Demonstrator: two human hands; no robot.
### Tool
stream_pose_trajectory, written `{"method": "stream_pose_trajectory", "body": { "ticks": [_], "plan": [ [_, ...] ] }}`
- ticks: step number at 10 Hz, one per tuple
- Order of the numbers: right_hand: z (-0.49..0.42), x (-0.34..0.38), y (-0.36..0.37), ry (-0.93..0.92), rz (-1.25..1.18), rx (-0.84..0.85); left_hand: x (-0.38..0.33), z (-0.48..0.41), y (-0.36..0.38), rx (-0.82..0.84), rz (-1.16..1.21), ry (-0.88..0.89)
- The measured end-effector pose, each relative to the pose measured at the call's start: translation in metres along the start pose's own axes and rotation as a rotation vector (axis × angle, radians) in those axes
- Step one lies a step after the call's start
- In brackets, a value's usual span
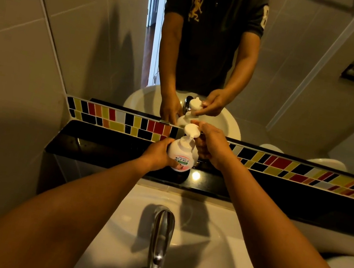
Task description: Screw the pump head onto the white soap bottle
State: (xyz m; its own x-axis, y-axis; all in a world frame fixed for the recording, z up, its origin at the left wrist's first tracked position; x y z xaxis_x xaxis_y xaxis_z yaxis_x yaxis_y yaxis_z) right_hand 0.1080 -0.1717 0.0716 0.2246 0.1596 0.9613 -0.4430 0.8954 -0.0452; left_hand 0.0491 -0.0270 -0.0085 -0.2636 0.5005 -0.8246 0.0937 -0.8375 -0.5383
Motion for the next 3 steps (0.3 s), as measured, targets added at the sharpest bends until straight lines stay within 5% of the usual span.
{"method": "stream_pose_trajectory", "body": {
  "ticks": [3],
  "plan": [
    [0.008,-0.051,-0.025,-0.147,0.256,-0.427,0.017,0.014,-0.008,-0.038,-0.076,0.042]
  ]
}}
Point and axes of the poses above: each hand's wrist, its own z-axis away from the middle knuckle, its own y-axis out of the palm, x = y × z, the point moved 2 cm from there along -z, towards the middle knuckle, and after that the axes turned 3 degrees about -z, right-handed, at the moved point
